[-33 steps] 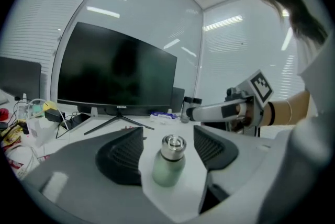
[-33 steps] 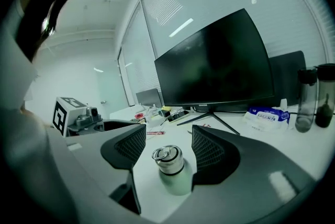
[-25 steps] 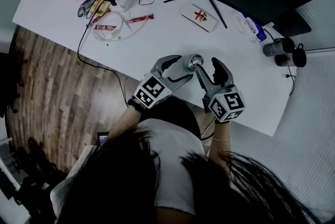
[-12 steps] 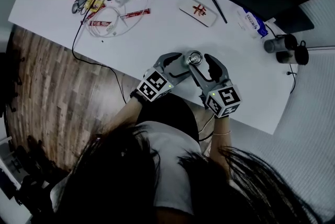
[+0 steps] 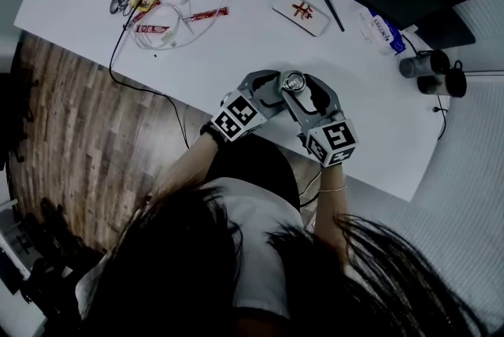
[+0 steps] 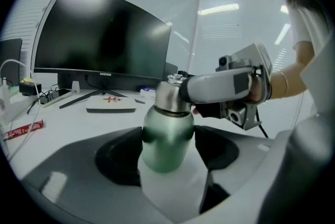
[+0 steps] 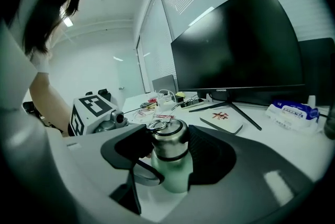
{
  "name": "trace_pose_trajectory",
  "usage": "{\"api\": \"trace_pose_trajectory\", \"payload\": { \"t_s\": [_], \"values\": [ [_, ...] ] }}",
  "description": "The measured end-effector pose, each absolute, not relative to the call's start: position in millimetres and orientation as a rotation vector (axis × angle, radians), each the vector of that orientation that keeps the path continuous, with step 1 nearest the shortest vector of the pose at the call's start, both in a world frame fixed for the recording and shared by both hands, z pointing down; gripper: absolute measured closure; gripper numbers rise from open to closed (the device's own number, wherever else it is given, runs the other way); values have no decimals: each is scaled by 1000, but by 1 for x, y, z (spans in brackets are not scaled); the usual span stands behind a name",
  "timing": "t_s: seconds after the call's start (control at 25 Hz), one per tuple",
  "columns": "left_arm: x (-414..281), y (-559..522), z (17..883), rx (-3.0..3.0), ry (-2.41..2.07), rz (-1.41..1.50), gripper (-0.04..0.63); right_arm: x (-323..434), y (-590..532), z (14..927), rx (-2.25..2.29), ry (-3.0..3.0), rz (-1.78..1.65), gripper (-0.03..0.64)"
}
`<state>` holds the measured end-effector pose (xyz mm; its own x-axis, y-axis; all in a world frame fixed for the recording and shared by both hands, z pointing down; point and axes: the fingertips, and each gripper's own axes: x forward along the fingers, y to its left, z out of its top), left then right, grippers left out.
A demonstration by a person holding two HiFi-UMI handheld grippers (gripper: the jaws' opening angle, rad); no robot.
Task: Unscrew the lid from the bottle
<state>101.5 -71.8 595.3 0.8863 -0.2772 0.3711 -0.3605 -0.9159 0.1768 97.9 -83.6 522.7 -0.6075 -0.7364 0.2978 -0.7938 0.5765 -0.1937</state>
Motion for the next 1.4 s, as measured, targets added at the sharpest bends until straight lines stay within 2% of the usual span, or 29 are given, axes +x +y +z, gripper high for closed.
{"api": "trace_pose_trajectory", "payload": {
  "t_s": [0.36,1.4],
  "values": [
    [99,-72,598,2843,-343,585,244,96,-81,524,1099,-2671,438,373],
    [92,-73,600,2882,460,905,244,82,-78,525,124,-2717,347,373]
  ]
}}
